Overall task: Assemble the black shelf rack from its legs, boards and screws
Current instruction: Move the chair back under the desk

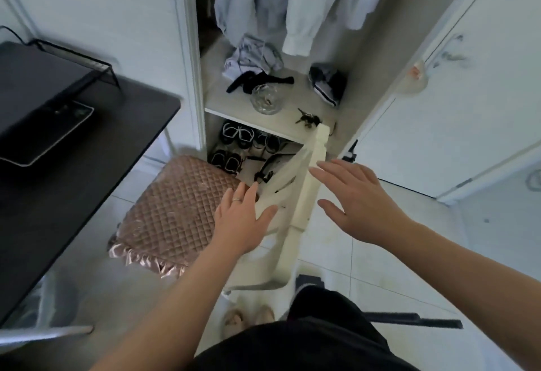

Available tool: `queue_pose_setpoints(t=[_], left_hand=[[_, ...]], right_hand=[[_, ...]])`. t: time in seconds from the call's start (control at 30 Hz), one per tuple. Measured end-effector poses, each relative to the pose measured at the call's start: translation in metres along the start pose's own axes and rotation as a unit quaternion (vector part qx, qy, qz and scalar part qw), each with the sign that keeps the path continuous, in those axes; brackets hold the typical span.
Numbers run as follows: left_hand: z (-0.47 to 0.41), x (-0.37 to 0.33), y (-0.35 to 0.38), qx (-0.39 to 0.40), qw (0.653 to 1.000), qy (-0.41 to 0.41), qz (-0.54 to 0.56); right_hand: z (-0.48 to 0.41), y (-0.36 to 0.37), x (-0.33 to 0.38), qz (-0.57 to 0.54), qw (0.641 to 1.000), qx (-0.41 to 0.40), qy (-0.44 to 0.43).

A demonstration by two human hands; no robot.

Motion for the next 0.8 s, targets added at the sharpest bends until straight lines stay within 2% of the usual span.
queue_pose_setpoints(t=[0.2,0.4,0.6,0.8], left_hand=[[-0.008,0.044,0.028,0.049,0.993,-0.068,0.081],[-0.016,0.079,0.045,0.065,0.977,-0.14,0.149],[-0.036,0.107,0.072,0.062,0.947,-0.22,0.223],[-0.072,0.129,0.116,0.067,0.908,-0.322,0.261]], right_hand=[[-0.067,0.019,0.016,0.073,0.992,0.094,-0.039],[-0.134,0.065,0.029,0.174,0.959,0.199,-0.1],[-0.189,0.137,0.043,0.245,0.901,0.283,-0.219],[-0.243,0.225,0.04,0.261,0.83,0.366,-0.33]])
Point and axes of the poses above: each hand's wrist, its own z-axis away from the middle knuckle, its own y-axis out of the palm, x = y × z, the point moved 9 cm from there along -z, towards the middle knuckle, and after that the axes turned 4 degrees about -z, right-handed, at the moved point
